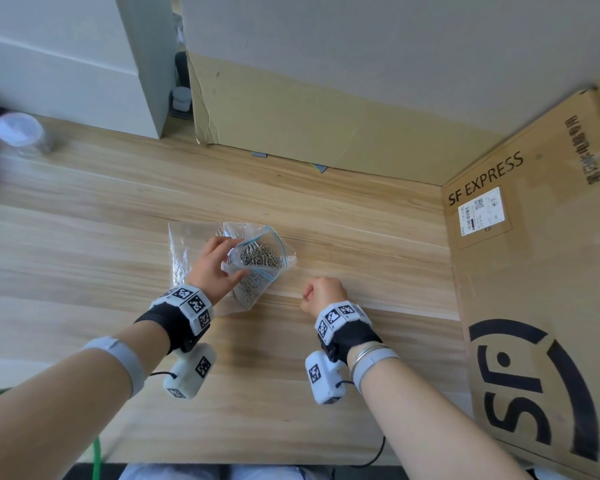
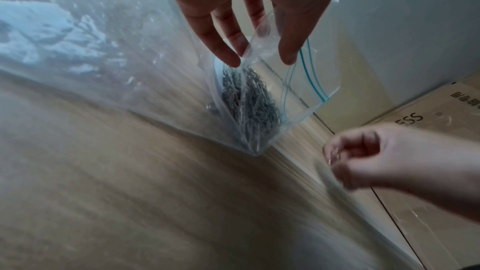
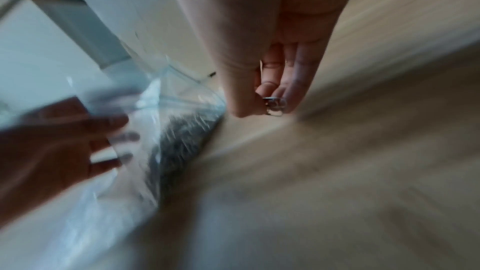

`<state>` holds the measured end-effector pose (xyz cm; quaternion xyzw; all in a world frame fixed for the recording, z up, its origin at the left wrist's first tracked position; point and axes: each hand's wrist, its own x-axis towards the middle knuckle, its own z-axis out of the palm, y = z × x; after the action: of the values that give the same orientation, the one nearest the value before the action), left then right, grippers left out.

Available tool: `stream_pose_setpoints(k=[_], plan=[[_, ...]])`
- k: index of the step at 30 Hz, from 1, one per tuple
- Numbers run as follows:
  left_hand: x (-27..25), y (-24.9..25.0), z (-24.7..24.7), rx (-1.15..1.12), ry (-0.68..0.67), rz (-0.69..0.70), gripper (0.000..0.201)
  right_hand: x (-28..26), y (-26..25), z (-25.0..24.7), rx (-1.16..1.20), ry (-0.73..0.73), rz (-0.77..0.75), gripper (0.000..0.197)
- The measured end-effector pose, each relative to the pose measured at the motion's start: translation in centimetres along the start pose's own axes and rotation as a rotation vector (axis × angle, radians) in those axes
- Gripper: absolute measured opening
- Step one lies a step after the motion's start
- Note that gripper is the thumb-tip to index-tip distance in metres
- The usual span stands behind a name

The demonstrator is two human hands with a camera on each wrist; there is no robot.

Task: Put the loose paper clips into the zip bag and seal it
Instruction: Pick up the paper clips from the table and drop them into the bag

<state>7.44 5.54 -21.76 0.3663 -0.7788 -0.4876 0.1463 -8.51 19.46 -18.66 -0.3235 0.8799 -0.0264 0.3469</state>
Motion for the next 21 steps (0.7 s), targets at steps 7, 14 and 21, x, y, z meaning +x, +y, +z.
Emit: stream_pose_setpoints(k=[7, 14, 21], plan=[[0.1, -0.2, 0.0, 0.002, 0.008, 0.014, 0.053, 0.5, -6.0, -4.4, 0.220, 0.172, -0.297, 0.010], [-0.1, -0.2, -0.1, -0.020, 0.029, 0.014, 0.054, 1.5, -6.0, -4.6, 0.363, 0.239, -0.247, 0.011], [-0.3, 0.0, -0.3, -0.016, 0.029, 0.007, 0.055, 3.7, -2.8, -2.8, 0.069, 0.051, 0.023, 0.033]])
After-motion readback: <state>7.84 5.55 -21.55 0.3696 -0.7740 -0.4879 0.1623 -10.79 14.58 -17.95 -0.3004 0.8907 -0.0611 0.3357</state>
